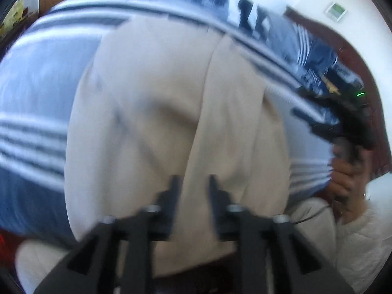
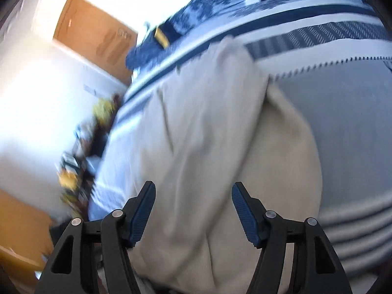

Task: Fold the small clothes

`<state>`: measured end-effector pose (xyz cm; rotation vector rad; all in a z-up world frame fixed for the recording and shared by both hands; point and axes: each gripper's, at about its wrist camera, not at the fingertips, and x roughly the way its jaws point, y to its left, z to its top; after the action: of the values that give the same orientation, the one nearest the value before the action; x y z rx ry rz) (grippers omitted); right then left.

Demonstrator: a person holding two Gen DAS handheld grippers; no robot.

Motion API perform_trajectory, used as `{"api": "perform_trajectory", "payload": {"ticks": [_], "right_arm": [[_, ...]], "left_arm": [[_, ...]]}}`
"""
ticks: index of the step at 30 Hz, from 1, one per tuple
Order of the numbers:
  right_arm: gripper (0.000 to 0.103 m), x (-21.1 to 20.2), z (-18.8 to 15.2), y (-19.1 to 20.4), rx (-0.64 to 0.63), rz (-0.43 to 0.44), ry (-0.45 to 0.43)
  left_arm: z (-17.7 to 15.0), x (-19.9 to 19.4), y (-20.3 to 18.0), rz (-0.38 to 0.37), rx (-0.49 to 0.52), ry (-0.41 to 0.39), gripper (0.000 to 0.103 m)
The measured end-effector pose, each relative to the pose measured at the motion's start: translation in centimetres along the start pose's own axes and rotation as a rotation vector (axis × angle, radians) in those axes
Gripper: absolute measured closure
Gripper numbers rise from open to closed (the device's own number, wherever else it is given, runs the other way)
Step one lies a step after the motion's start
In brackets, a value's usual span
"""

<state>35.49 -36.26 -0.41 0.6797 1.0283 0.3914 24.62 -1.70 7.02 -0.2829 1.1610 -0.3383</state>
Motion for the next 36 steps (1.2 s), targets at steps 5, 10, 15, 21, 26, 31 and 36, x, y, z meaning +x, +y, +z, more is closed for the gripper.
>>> {"api": "perform_trajectory", "payload": {"ticks": [5,10,15,21,26,31,36], "right_arm": [[0.042,3.6,7.4,-5.6,0.235,0.015,-0.059],[0.058,7.6,9.7,-11.3,0.435,0.088,-0.032],[0.061,10.6,10.3,-14.7,0.557,0.285,-0.006],[0.075,12.5,10.8,-15.0,0.58,0.388,0.021],[0.098,12.0,10.7,-16.2,0.605,0.345,-0.019],[0.1,8.6,9.7,-17.1,0.603,0.33,-0.13],[0.1,5.9,8.8,-17.8,0.608,0.229,-0.229]], "left_arm": [[10.5,2.7,-4.1,0.012,0.031,-0.058,0.052],[21.3,11.7,-7.8,0.039,0.069,-0.002,0.052],[29.1,19.5,-10.4,0.05,0.088,0.064,0.052],[35.6,29.4,-12.3,0.123,0.109,0.15,0.052],[36.9,33.4,-12.7,0.027,0.018,0.205,0.096],[38.3,31.0,-14.9,-0.157,0.006,0.086,0.098],[38.4,34.4,-17.1,-0.033,0.026,0.087,0.098]]}}
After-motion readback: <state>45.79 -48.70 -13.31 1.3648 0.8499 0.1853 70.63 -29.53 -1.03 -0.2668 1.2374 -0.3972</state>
